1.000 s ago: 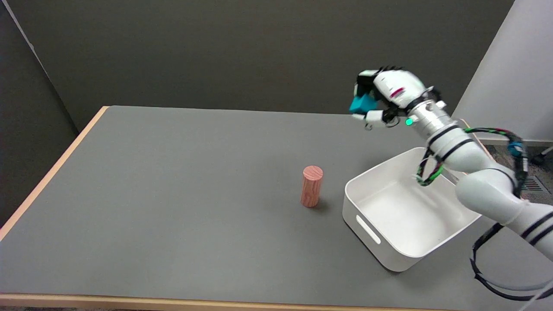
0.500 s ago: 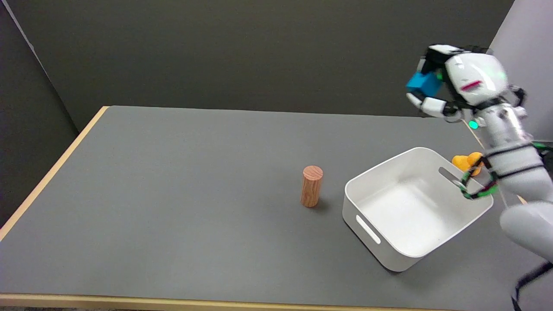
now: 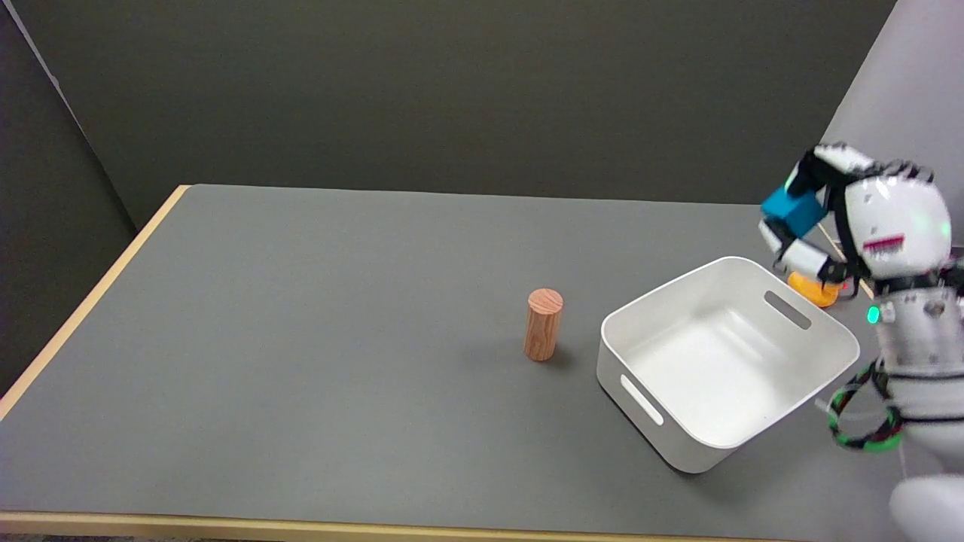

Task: Place the cube into the white box.

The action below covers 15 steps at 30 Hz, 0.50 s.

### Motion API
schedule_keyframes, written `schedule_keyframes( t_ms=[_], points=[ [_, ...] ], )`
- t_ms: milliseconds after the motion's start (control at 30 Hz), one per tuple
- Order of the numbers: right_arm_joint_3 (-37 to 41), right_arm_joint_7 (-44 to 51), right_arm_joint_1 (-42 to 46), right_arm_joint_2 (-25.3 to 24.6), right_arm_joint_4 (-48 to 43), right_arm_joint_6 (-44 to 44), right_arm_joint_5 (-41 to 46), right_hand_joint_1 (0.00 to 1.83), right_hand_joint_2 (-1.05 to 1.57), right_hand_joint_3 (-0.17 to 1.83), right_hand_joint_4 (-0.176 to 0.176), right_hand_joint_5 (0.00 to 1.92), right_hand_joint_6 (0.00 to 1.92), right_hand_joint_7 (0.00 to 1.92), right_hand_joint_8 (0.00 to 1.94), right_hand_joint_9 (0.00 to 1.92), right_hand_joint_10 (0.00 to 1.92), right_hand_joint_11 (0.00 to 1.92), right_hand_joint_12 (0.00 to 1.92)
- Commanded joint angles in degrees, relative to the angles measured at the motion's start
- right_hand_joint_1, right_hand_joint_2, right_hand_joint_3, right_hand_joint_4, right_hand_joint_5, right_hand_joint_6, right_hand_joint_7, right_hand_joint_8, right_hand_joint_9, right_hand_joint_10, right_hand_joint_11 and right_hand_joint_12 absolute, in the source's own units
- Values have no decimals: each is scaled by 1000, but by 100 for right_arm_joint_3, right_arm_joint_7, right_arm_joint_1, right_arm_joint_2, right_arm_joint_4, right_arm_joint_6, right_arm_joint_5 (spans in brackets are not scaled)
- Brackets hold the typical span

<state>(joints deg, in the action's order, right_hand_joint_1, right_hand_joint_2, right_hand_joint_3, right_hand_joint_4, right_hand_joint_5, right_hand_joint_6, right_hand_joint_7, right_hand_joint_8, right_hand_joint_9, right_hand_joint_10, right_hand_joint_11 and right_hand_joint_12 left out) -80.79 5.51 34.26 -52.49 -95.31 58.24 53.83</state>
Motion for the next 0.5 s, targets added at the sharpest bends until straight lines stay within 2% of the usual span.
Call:
schedule_keyframes(
  t_ms=[33,300,367,400,467,500],
  points=[
    [-2264,-92,-20,-204,1626,2003,663,1176,922,679,-55,680,1510,867,1498,891,1741,983,1921],
    [-2712,-108,-466,-323,2388,1448,1155,1174,922,682,-52,679,1514,865,1501,891,1744,985,1921],
    [-2712,-178,-492,-331,2346,1276,1211,1166,994,536,-42,657,1515,853,1431,865,1652,907,1921],
    [-2704,-276,-515,-323,2316,1216,1227,1137,996,511,-24,629,1469,827,1339,830,1568,848,1921],
    [-2704,-453,-539,-301,2293,1192,1181,921,715,907,74,476,1069,636,860,632,1242,664,1888],
    [-2704,-539,-548,-276,2236,1192,1163,792,671,906,88,381,795,456,619,431,1031,463,1693]
  ],
)
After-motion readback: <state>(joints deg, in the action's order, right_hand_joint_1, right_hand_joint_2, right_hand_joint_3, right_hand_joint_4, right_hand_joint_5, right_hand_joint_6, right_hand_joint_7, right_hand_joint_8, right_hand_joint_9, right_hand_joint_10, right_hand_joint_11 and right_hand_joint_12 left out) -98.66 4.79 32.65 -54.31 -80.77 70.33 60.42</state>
